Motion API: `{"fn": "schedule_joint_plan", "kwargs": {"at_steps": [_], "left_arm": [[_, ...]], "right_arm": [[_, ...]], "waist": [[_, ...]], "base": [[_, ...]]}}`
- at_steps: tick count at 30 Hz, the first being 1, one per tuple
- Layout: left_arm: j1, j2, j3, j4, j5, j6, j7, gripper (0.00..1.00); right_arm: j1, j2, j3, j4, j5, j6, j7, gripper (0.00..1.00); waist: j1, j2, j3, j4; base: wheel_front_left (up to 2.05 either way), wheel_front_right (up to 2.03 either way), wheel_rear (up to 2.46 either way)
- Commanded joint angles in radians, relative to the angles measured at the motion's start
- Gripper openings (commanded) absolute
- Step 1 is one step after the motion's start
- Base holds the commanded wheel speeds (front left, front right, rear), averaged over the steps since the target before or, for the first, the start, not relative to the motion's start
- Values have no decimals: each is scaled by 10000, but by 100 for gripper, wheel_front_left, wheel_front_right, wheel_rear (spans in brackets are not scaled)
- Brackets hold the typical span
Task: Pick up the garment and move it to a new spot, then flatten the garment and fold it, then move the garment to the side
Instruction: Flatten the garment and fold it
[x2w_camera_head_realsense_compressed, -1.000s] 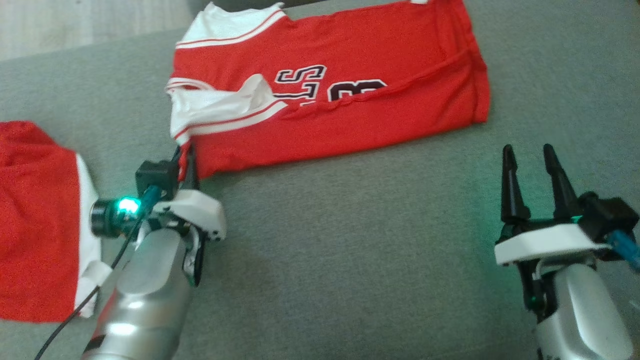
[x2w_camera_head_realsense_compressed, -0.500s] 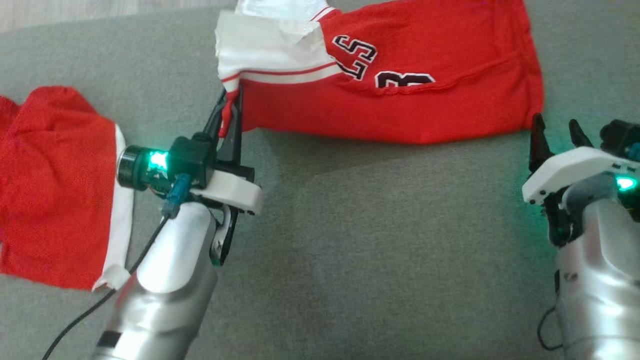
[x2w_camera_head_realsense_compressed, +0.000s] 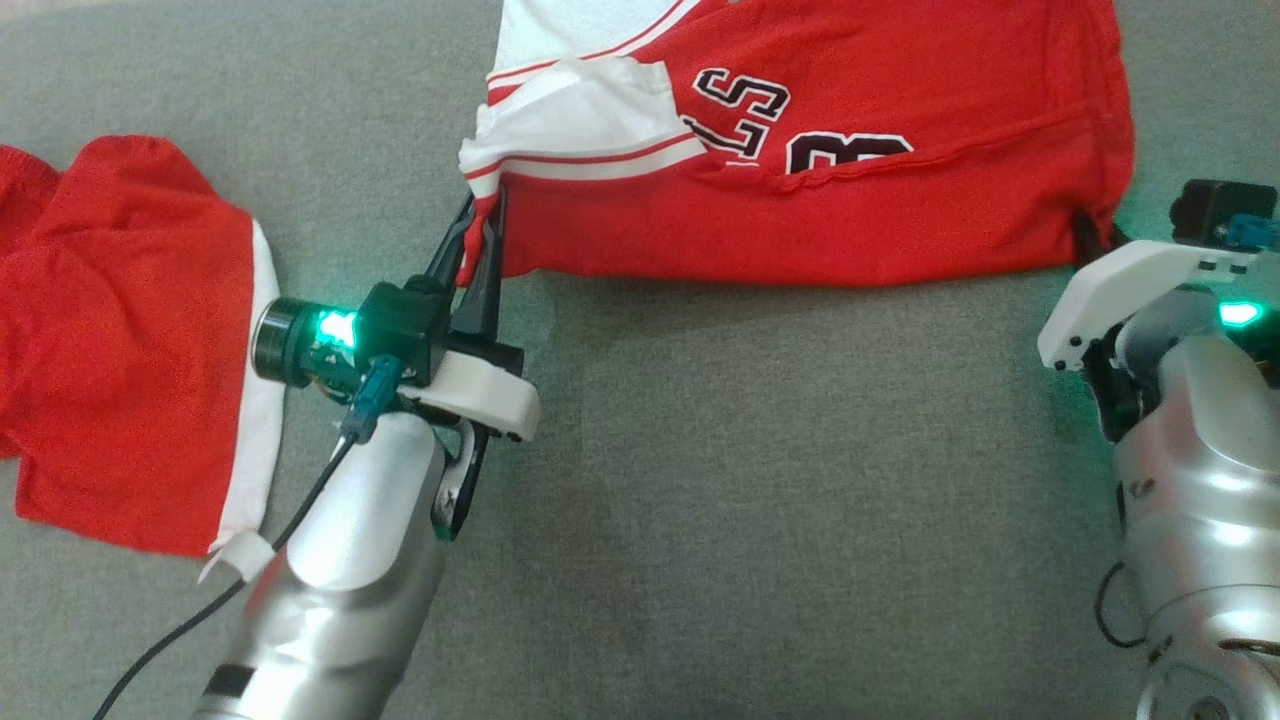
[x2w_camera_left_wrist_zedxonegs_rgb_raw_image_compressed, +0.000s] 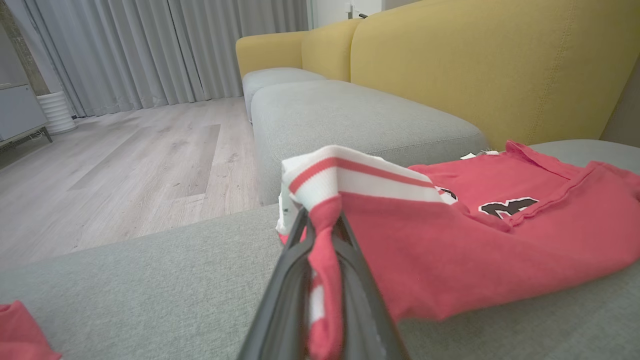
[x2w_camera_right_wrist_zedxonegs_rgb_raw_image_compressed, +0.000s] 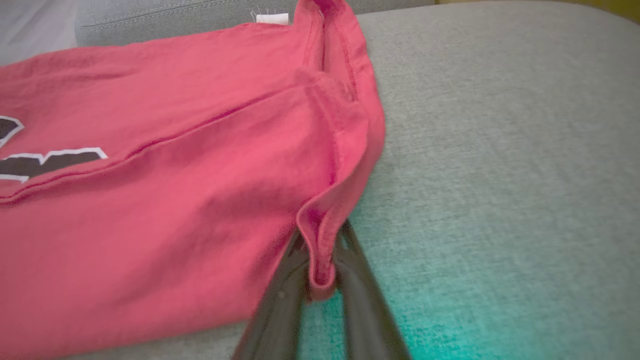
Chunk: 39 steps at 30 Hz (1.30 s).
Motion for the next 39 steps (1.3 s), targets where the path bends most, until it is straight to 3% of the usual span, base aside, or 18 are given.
{"fn": "schedule_joint_plan", "kwargs": {"at_steps": [1,9,15,21,28,37,38,39], "left_arm": [[-326,145,285,-212,61,-1,-94,0],[51,345,250,888,-70,-120,-22,0],[638,567,-23,1692,-247,-620,694,0],[1272,750,-182,1640,-442,-942,1272,0],[2312,1071,-359,688,-678,-1105,2155,0],[3097,1253,-554,-538,-756,-853,2965,0],[3123,1260,-561,-636,-764,-821,3018,0],[3138,1272,-558,-722,-772,-782,3065,0]], "right_arm": [[-16,-180,264,55,-144,-9,-47,0],[43,-1089,1237,467,-195,-9,-381,0],[538,-1528,2479,527,615,-9,-6,0],[1317,-1869,3505,-73,1658,-9,732,0],[3251,-2517,4228,-2074,3094,-9,1818,0],[5358,-2252,3029,-4743,3504,-9,2123,0],[5470,-2171,2898,-4975,3392,-9,2063,11],[5563,-2092,2749,-5206,3250,-9,1949,61]], "waist": [[-1,0,-85,-43],[-1,0,-936,-281],[-1,0,-1840,-388],[-1,0,-2497,-463],[-1,0,-3072,-538],[-1,0,-2974,-574],[-1,0,-2926,-579],[-1,0,-2881,-582]], "base": [[0,0,0],[0,0,0],[0,0,0],[0,0,0],[0,0,0],[0,0,0],[0,0,0],[0,0,0]]}}
